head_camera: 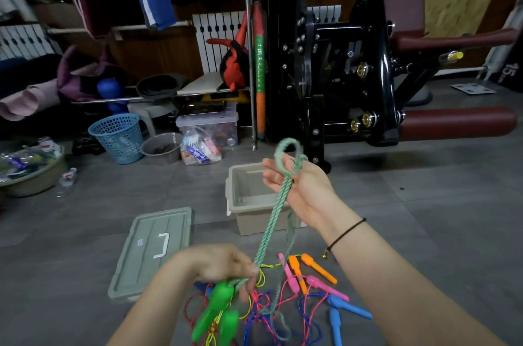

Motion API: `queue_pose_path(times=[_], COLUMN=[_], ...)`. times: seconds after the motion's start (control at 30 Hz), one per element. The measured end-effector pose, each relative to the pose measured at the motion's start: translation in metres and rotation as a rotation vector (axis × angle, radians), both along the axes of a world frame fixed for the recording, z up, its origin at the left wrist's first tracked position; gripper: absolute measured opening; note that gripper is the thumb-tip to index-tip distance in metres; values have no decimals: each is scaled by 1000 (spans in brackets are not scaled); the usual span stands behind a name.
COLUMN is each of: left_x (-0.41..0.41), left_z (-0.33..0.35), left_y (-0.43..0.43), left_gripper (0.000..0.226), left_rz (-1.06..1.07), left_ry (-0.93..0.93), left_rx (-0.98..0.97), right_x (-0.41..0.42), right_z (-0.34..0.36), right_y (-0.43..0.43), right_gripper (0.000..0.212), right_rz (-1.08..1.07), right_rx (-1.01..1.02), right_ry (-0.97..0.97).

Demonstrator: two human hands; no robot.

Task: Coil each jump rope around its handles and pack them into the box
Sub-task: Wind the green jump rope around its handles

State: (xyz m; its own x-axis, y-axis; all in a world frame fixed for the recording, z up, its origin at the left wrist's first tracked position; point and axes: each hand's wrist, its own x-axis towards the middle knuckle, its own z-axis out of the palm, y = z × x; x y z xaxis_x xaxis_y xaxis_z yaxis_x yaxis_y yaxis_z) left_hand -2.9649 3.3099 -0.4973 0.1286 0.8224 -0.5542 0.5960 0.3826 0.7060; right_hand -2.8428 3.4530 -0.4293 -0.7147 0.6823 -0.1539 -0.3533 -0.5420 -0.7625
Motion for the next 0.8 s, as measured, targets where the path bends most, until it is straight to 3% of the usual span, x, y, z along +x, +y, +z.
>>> queue_pose_path(times=[0.1,0.2,0.27,0.43,0.5,0.53,0.67,0.8], left_x=[-7,-7,-5,23,36,40,34,27], left_z=[0,-2,2,32,37,39,29,16], left_y=[-8,-14,-12,18,32,36,39,34], left_gripper=[40,39,34,37,31,29,39,42], left_rz=[-144,-125,-11,539,655,693,667,630], left_ry=[314,414,272,-453,-580,-524,81,-5], left_rx=[-113,-89,54,567,641,674,729,612], right_x=[5,11,12,-2,-11,-13,-6,0], right_z=[11,18,19,10,7,8,15,13], right_y=[4,12,9,-22,-30,-28,0,6], right_gripper=[28,32,29,17,15,15,26,21], right_rz=[-29,-31,-21,110,117,99,-30,-43], right_rx=[76,129,100,131,116,98,34,12], right_ry=[39,62,133,102,100,117,114,82])
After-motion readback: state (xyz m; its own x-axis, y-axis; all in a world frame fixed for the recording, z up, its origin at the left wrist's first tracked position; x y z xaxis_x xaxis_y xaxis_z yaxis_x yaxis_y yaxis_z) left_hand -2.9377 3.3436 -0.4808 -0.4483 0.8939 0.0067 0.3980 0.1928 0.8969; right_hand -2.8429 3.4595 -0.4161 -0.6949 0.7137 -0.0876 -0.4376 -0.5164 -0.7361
